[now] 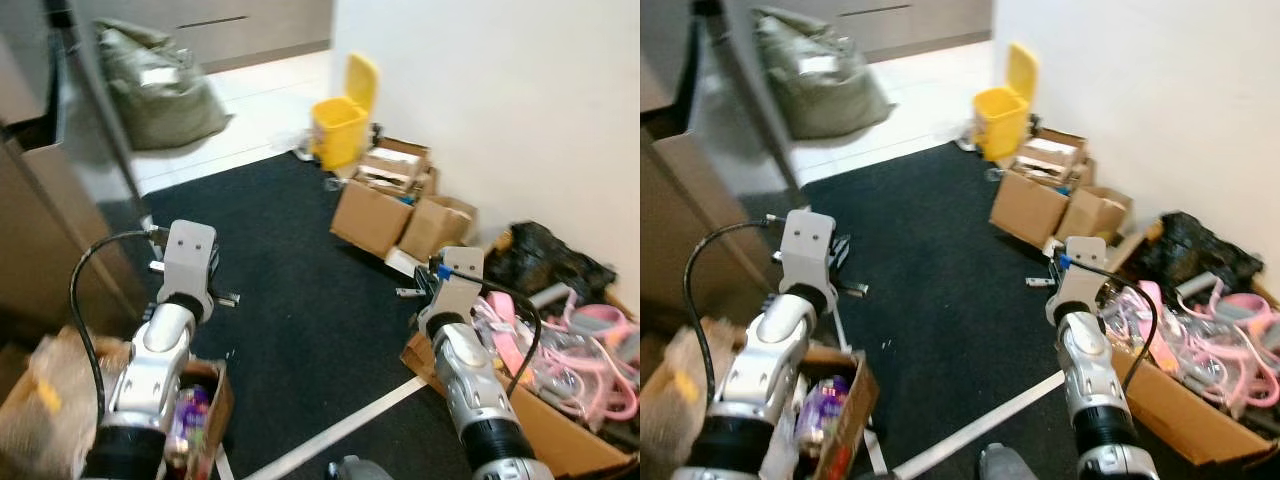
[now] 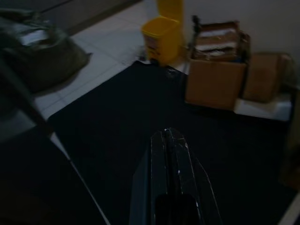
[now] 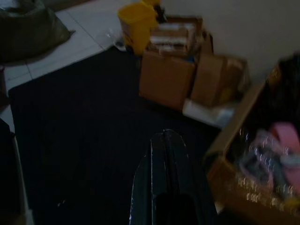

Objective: Picking trash to rubbish bin

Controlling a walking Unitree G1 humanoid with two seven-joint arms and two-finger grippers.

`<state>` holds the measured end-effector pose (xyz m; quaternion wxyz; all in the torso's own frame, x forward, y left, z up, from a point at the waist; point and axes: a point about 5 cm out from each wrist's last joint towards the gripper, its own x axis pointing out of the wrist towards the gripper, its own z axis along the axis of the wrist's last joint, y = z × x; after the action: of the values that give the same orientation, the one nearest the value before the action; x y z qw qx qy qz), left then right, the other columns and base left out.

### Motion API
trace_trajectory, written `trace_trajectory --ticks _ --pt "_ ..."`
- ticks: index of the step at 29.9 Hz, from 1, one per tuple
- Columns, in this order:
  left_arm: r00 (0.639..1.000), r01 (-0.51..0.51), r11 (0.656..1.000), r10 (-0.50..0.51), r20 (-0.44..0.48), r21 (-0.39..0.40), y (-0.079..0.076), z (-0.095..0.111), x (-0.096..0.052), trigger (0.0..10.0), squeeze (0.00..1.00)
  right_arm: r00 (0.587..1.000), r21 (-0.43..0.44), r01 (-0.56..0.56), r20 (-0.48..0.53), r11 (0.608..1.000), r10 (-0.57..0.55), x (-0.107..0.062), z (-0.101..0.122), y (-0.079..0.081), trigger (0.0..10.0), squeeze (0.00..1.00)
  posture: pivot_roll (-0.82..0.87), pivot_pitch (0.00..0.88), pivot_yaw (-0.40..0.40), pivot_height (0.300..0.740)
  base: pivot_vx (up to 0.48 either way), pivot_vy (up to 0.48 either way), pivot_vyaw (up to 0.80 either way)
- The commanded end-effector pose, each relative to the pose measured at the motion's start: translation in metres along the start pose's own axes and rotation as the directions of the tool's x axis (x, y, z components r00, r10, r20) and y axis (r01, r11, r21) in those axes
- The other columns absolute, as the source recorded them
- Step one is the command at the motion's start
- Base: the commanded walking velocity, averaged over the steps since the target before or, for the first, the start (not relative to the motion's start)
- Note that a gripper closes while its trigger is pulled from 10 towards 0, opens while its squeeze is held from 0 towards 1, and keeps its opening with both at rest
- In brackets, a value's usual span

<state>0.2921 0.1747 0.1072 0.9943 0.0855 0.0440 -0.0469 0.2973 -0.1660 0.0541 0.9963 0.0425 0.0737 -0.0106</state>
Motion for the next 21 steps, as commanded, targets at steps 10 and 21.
trace_trajectory --ticks 10,21 --pt "1.000 0.011 0.998 -0.010 -0.007 0.054 0.0006 0.0018 0.0061 10.0 0.00 0.997 0.022 0.066 -0.027 0.998 -0.065 -0.0098 -0.0076 -0.0078 10.0 0.00 0.07 0.053 0.074 0.740 0.000 0.000 -0.80" --pt "1.000 0.002 0.999 -0.001 -0.016 0.045 0.0003 -0.0005 0.0025 10.0 0.00 0.997 0.002 0.066 -0.029 0.998 -0.066 -0.0105 -0.0077 -0.0076 10.0 0.00 0.07 0.066 0.065 0.740 0.000 0.000 -0.80"
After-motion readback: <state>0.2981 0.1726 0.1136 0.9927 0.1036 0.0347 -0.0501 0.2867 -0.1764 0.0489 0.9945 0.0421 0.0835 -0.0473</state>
